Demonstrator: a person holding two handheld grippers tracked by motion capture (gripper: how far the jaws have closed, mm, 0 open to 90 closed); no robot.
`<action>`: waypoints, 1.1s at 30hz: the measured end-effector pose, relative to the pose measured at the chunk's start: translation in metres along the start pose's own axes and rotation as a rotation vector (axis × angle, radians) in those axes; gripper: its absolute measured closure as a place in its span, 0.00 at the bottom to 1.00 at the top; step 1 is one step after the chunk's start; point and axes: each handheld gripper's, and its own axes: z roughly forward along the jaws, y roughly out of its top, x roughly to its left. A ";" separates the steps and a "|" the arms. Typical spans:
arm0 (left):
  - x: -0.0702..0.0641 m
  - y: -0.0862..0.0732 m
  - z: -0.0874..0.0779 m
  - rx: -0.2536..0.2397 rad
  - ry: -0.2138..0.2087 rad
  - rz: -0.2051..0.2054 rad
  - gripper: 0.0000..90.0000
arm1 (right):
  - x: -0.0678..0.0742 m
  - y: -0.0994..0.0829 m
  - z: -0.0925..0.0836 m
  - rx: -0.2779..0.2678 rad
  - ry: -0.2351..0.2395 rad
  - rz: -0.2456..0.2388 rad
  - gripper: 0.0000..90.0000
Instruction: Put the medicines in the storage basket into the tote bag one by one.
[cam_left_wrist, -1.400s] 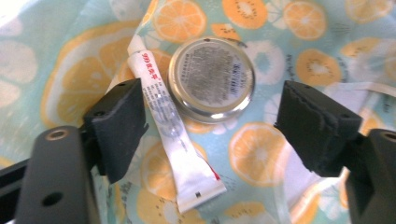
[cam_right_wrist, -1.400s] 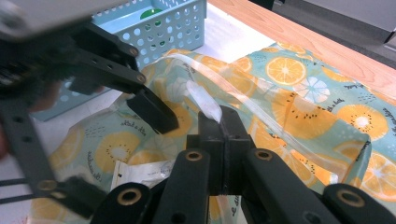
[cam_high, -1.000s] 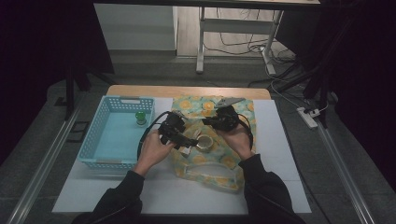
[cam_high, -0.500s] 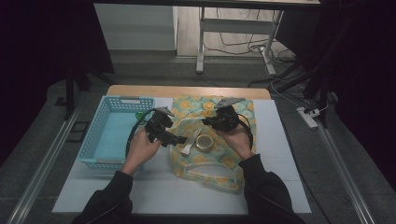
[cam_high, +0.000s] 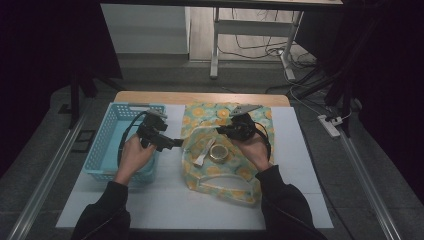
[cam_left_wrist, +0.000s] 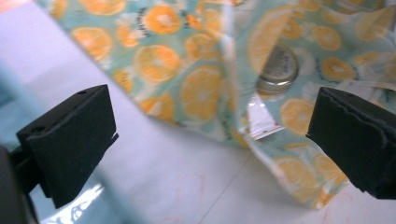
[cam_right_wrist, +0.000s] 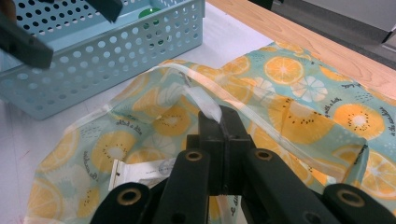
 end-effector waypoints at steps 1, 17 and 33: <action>0.003 -0.001 -0.003 -0.003 0.015 -0.004 0.01 | 0.000 0.000 0.000 -0.001 0.001 0.001 0.99; 0.052 -0.021 -0.021 0.012 0.167 -0.066 0.00 | 0.000 0.000 0.001 0.002 0.000 -0.001 0.99; 0.086 -0.020 -0.003 0.057 0.250 -0.150 0.01 | -0.001 -0.001 0.001 0.001 0.001 -0.001 0.99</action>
